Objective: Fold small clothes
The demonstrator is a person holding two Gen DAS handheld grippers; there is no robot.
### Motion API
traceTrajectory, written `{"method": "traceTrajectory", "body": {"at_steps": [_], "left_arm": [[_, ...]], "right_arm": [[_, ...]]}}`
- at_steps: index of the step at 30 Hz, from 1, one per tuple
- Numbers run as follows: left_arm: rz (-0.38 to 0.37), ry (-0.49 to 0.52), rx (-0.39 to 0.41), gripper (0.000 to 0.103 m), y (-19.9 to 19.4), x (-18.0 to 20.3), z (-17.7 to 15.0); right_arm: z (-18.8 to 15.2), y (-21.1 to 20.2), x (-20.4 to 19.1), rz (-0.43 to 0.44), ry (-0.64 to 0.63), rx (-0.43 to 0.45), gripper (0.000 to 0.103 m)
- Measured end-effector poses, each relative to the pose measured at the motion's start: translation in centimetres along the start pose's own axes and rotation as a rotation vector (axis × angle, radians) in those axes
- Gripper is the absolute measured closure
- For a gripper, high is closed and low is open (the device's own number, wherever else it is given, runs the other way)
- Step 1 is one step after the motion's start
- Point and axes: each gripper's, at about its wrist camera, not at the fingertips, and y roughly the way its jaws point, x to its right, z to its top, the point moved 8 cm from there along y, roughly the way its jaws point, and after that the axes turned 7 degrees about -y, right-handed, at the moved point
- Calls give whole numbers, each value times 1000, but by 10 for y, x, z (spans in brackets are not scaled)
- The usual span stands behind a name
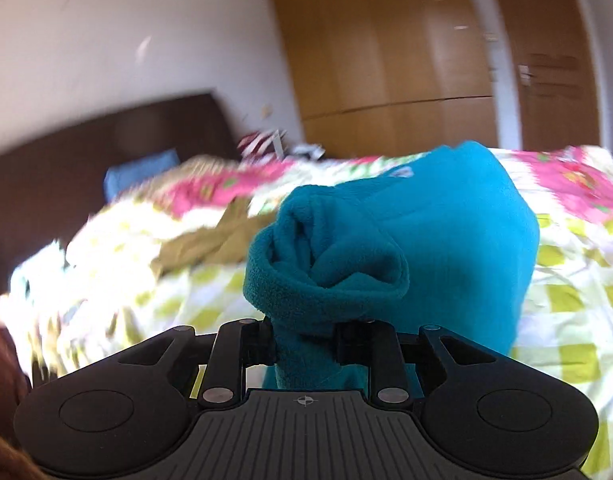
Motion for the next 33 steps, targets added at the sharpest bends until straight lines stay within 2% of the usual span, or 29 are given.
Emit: {"method": "traceTrajectory", "body": {"at_steps": [2,5,10,13,15,19,22,25,27,28,29,31,33], "left_arm": [[-12,-1,-16,59,-2,-1,-5],[-34,-11,-34,59,-5,-5,-8],[-62,-44,-31,59,-12,-10,-8],[-76,-53,-40,59,-23,-15,-11],[-90,-43,-33,58,-37,-19,-15],[-79,-52,0,58,-66,-43,-24],[-68,-71,64,58,-86,-55,-15],[-83,-93,181,58,-101,-59,13],[-127,-111,266,56,-109,-54,36],[-149,-120,307,54,-111,-52,50],[-169,-123,339,48,-110,-48,60],[-162,-112,358,43,-92,-42,80],[-125,-95,324,43,-61,-36,90]], "right_arm": [[-26,28,-24,18,-95,-116,81],[-53,41,-34,15,-71,-215,80],[-61,37,-58,-10,-151,-220,79],[-63,35,-65,-35,-289,-230,74],[-65,35,-71,-19,-358,-227,72],[-74,15,-85,77,-445,-221,56],[-81,0,-90,105,-492,-218,55],[-81,-13,-76,94,-438,-231,55],[-73,-24,-60,73,-376,-222,55],[-67,-29,-50,58,-340,-214,54],[-61,-34,-38,44,-299,-200,52],[-49,-39,-14,16,-220,-174,44],[-38,-33,14,-46,-149,-155,42]]}}
